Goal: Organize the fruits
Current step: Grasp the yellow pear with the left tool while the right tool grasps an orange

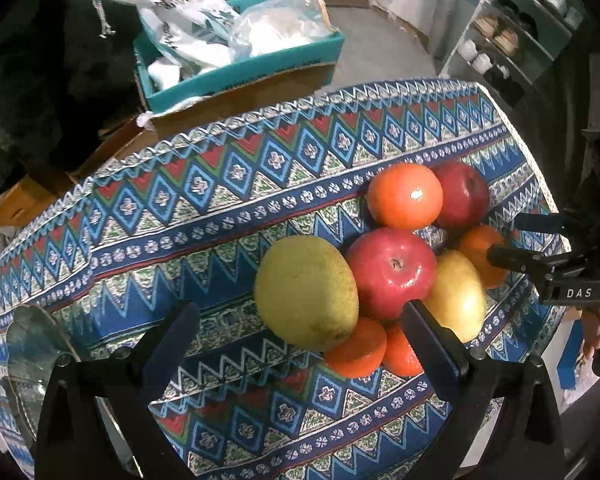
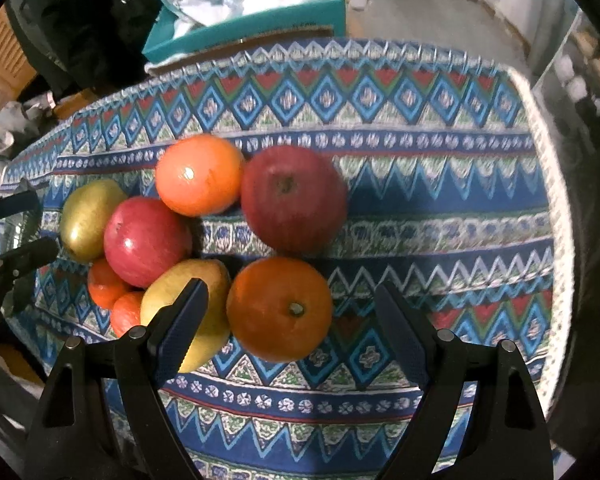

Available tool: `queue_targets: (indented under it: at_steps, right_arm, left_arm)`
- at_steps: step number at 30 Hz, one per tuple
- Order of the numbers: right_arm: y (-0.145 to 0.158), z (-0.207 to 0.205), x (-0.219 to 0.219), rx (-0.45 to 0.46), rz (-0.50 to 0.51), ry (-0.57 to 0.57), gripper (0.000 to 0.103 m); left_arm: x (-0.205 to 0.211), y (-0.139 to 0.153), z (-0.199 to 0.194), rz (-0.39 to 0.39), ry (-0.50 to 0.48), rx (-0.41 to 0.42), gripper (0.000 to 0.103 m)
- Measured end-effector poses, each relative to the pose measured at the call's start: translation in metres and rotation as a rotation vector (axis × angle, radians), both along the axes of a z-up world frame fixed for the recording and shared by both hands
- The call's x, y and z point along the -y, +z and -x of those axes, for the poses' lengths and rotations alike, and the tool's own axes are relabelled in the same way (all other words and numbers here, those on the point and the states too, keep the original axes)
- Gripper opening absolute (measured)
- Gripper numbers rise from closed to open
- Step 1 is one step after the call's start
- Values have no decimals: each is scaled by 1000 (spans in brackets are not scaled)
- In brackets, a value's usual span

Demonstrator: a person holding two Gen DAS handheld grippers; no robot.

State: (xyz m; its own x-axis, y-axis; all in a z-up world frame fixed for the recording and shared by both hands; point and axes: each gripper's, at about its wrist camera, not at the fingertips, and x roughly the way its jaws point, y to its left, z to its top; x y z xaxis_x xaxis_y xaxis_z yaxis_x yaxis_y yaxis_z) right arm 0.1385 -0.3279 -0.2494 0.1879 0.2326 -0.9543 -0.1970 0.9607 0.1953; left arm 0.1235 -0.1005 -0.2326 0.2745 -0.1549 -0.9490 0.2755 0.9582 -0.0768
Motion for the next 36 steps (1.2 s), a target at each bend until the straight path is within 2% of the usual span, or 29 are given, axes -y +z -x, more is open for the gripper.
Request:
queue_targets:
  at_steps: [4,13,15,17,18,20,23,24,25,26,29,36]
  right_arm:
    - [-15,-2,7,-54,-61,-34,86]
    - [-37,-11,23,-151,-191,-132,79]
    - [-41,-12,27,-176,-226,-153,75]
    - [-42,-13,30,-195,-274,-161,65]
    - [-42,-12,30,-195,-273,-162,65]
    - [-39,-13,26,-182,-242,-142,65]
    - [-34,-13,21,-149,-163,-106,65]
    - [-32,-12,21,-134,-128,-96,65]
    - [-29,-13,20,-115,-82,-84,65]
    - [-28,-14,20,-98,-43,-75,65]
    - [-26,-16,24,-57,47,-67,65]
    - [-34,-15,18,-64,65,-42,66]
  left_arm:
    - [5,-10,-4,-5,-27,-17,102]
    - [12,-35,-10,-14,-73,-60,102]
    - [11,-39,-10,4,-75,-64,102]
    - [8,-41,-12,31,-74,-79,102]
    - [7,-42,-13,41,-74,-85,102]
    - [4,-43,-13,63,-73,-87,102]
    - [2,-42,-11,94,-93,-87,93]
    - [2,-41,-11,85,-100,-87,87]
    - [1,-39,-12,66,-101,-82,74]
    - [0,-39,-13,44,-105,-82,74]
    - [-7,-39,-16,46,-85,-71,73]
    - [-4,-62,-20,-41,-87,-96,76]
